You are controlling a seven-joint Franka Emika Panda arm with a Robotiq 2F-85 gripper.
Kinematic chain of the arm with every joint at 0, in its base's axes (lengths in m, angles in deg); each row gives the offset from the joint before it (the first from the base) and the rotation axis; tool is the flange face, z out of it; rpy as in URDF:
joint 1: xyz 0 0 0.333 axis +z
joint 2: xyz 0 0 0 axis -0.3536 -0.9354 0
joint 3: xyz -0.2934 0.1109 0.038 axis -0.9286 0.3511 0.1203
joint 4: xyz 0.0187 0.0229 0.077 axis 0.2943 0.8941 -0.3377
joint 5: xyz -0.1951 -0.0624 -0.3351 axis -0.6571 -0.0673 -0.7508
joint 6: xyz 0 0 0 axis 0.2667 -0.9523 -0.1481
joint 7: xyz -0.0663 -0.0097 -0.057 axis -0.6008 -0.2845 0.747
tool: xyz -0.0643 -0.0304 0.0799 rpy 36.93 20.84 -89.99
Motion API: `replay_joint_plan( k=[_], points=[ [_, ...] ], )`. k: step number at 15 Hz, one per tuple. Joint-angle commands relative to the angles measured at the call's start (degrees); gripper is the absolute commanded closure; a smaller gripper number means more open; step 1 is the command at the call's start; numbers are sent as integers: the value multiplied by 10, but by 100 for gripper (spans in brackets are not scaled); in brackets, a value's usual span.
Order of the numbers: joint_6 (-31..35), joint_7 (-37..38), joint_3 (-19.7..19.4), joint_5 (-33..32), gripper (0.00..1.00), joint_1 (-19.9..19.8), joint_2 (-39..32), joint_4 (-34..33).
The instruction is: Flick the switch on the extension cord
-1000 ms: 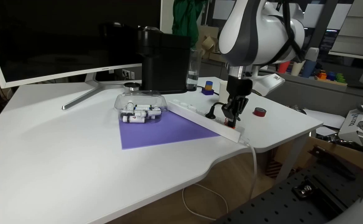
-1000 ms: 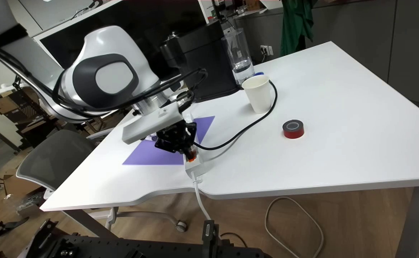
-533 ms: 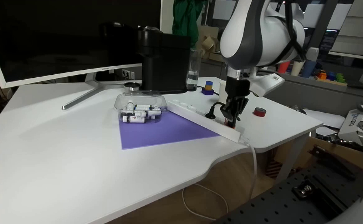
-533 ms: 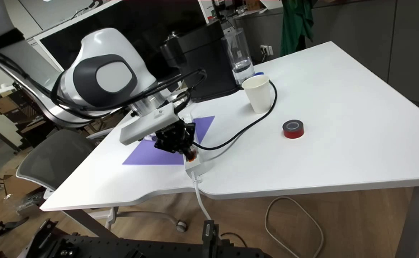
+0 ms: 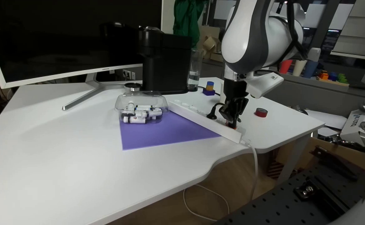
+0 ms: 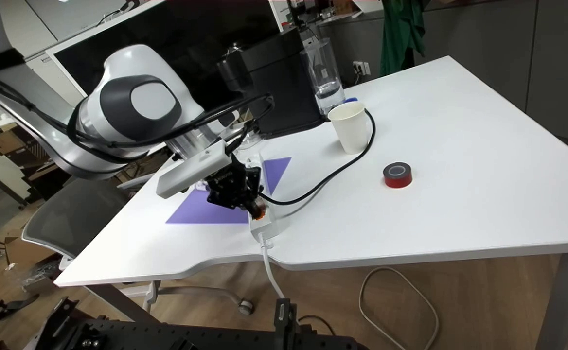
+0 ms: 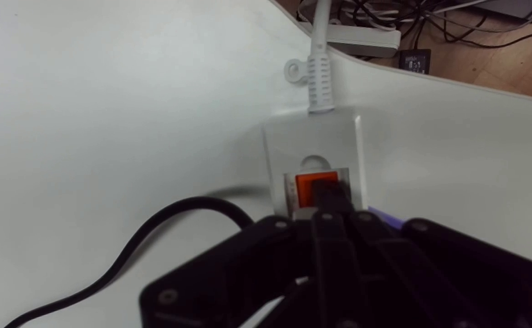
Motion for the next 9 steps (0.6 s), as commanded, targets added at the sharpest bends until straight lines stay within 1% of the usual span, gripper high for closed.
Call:
replay_joint_plan(
  k=[1,4,7,8,9],
  points=[
    [-33,26,9,-6,100,-5,33,19],
    [-66,-3,38,4,100,-36,92,46],
    [-91,7,45,-10,100,-54,165,72],
    [-100,7,51,-8,74,-63,187,76],
    [-111,12,55,-13,72,-70,209,79]
  ],
)
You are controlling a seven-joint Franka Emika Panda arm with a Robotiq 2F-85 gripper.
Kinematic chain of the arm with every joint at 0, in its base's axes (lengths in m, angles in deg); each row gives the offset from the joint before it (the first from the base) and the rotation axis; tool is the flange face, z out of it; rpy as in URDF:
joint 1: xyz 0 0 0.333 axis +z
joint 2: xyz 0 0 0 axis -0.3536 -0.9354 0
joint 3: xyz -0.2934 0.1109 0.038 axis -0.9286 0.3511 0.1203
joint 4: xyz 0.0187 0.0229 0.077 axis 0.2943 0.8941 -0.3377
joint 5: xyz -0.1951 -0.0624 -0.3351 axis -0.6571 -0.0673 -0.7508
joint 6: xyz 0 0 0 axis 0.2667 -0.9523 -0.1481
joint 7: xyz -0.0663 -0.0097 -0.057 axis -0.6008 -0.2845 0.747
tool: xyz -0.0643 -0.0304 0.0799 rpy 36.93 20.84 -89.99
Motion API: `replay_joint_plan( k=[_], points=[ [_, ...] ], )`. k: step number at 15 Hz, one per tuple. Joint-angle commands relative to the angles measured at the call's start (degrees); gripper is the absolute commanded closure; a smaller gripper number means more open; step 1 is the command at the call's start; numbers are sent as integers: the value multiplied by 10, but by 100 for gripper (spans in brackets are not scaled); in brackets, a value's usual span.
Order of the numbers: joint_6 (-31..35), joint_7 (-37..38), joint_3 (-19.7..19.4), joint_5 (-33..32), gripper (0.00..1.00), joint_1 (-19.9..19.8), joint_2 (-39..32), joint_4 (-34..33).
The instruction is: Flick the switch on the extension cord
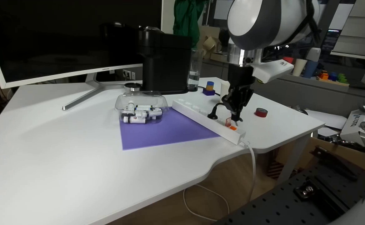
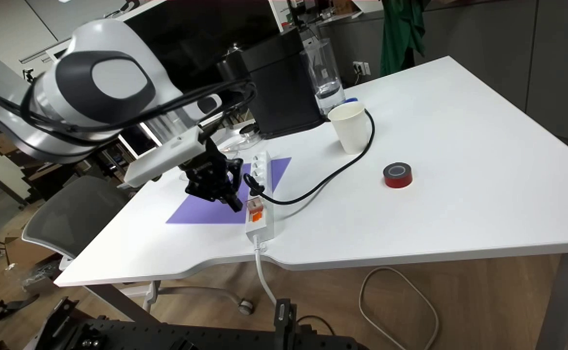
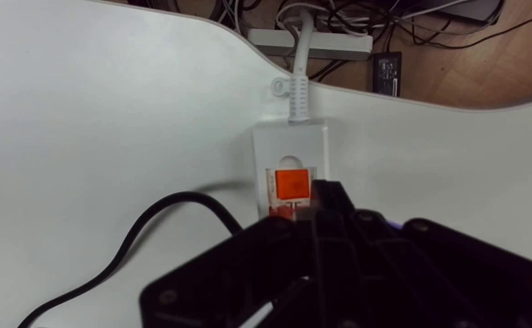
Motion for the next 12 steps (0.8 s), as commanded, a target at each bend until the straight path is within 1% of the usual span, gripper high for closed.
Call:
replay_joint_plan(
  k=[1,2,3,4,5,7,10,11,12],
  points=[
    [-47,7,23,-10,67,-38,110,33],
    [-65,-4,34,11,61,-44,111,10],
    [-77,-5,41,14,53,-50,129,11],
    [-90,-11,46,24,47,-54,144,9],
    [-95,-6,51,21,41,-61,168,24],
    [-114,-9,60,32,27,-65,179,11],
    [-146,23,77,34,7,-78,200,10],
    [-164,31,82,35,1,-82,203,8],
    [-185,40,87,36,0,-86,204,4]
  ],
)
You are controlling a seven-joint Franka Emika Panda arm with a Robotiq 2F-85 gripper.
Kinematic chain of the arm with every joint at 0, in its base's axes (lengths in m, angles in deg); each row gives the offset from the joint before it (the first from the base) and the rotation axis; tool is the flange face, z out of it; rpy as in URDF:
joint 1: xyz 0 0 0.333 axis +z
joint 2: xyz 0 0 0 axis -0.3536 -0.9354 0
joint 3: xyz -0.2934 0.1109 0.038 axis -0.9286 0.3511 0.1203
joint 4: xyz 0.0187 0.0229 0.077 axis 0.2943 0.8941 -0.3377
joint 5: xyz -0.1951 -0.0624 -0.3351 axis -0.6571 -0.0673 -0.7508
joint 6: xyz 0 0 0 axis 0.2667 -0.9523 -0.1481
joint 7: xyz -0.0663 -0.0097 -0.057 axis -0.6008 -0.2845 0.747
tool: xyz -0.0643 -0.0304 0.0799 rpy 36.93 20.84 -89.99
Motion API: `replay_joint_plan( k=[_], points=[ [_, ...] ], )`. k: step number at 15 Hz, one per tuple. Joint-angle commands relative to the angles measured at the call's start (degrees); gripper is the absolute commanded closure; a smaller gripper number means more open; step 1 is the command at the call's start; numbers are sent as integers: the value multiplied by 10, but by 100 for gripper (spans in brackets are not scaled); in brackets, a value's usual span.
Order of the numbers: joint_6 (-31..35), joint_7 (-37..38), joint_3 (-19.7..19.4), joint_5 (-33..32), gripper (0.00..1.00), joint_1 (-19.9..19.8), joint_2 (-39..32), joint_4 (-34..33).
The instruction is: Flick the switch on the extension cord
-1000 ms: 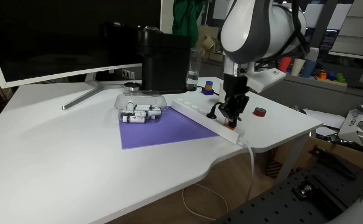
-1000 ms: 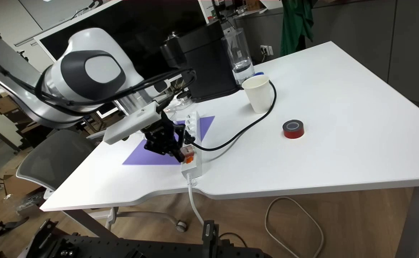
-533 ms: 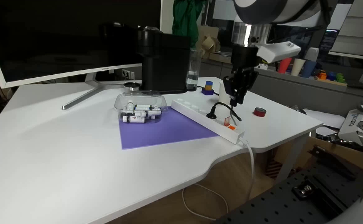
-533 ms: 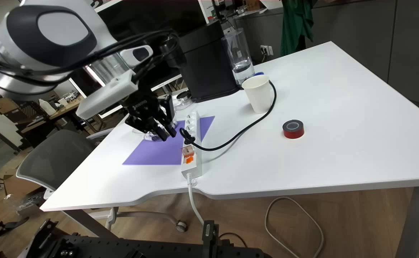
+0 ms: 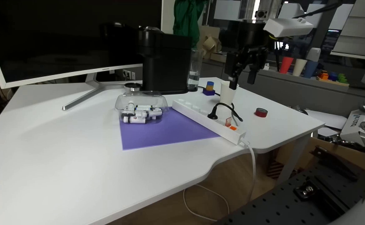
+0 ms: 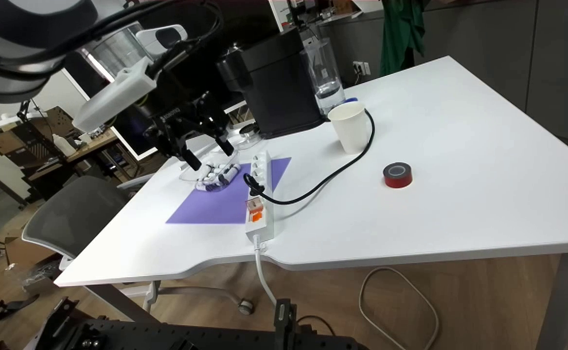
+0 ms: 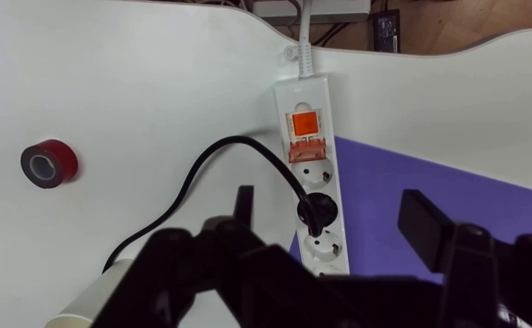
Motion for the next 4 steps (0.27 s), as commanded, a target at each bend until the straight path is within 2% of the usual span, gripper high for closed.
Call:
replay_joint_plan(
  k=[1,4],
  points=[
    [-70,35,21,6,0,-17,17,-8],
    [-100,37,24,2,0,-24,15,-11]
  ],
)
